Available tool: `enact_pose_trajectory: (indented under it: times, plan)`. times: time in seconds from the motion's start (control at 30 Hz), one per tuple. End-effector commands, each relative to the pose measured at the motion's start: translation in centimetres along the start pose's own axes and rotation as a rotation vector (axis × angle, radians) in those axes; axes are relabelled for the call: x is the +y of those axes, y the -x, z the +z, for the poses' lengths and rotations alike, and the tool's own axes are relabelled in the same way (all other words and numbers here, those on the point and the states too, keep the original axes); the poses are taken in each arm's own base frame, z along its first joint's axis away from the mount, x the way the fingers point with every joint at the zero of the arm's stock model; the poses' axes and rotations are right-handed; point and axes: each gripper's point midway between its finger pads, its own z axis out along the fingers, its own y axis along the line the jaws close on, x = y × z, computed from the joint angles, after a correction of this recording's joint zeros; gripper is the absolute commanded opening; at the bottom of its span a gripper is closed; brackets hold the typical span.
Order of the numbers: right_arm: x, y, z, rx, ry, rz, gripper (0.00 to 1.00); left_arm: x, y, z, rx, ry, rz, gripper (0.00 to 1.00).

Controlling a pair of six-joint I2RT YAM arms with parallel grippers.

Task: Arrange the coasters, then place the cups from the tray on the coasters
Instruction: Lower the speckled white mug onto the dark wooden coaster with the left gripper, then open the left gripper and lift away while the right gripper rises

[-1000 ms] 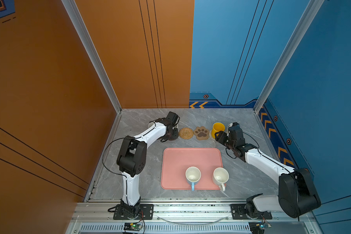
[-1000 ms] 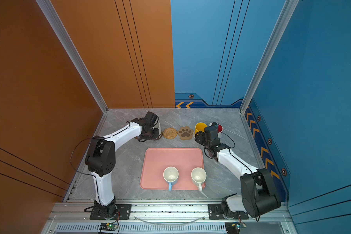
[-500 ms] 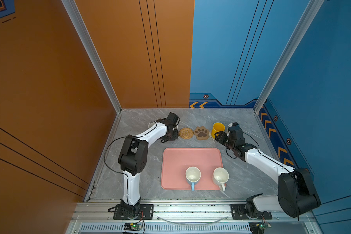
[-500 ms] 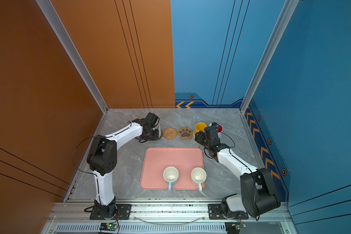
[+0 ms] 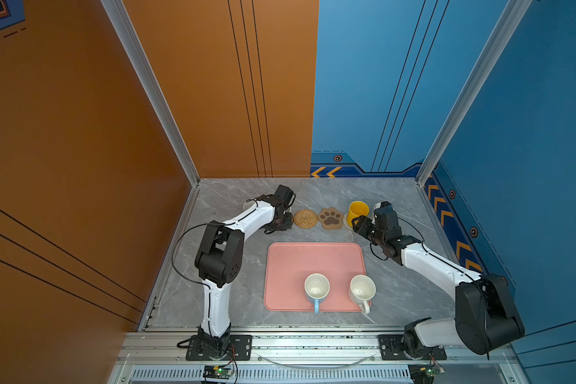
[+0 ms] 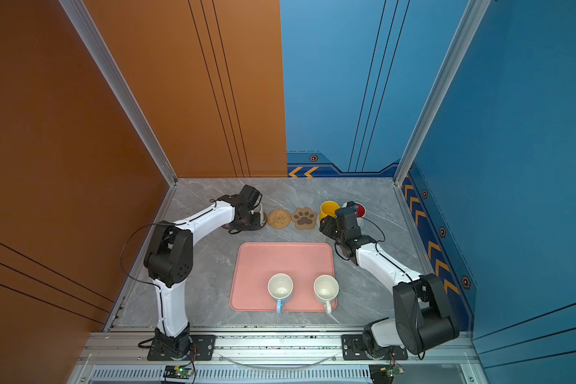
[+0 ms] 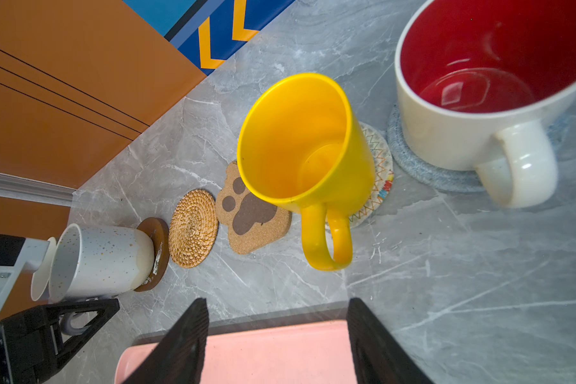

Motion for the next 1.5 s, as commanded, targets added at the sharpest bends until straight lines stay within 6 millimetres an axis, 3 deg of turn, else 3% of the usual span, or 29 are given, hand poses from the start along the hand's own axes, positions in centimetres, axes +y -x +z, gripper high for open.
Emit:
enact_pose_trajectory:
  times: [0.0,0.57,1.47]
  plan:
    - [0.7,0.9,0.0,-0.017,0.021,0.019,0.64,-0.1,3.2,-1.4,-0.099,0.005,0.005,0.00]
    - [0.6,0.9,0.1,-0.015,0.020,0.021,0.64,-0.1,2.9,-0.9,-0.079,0.015,0.003,0.00]
    - [0.6,0.7,0.4,-0.004,0.024,0.023,0.64,0.0,1.9,-0.6,-0.042,0.015,0.006,0.37]
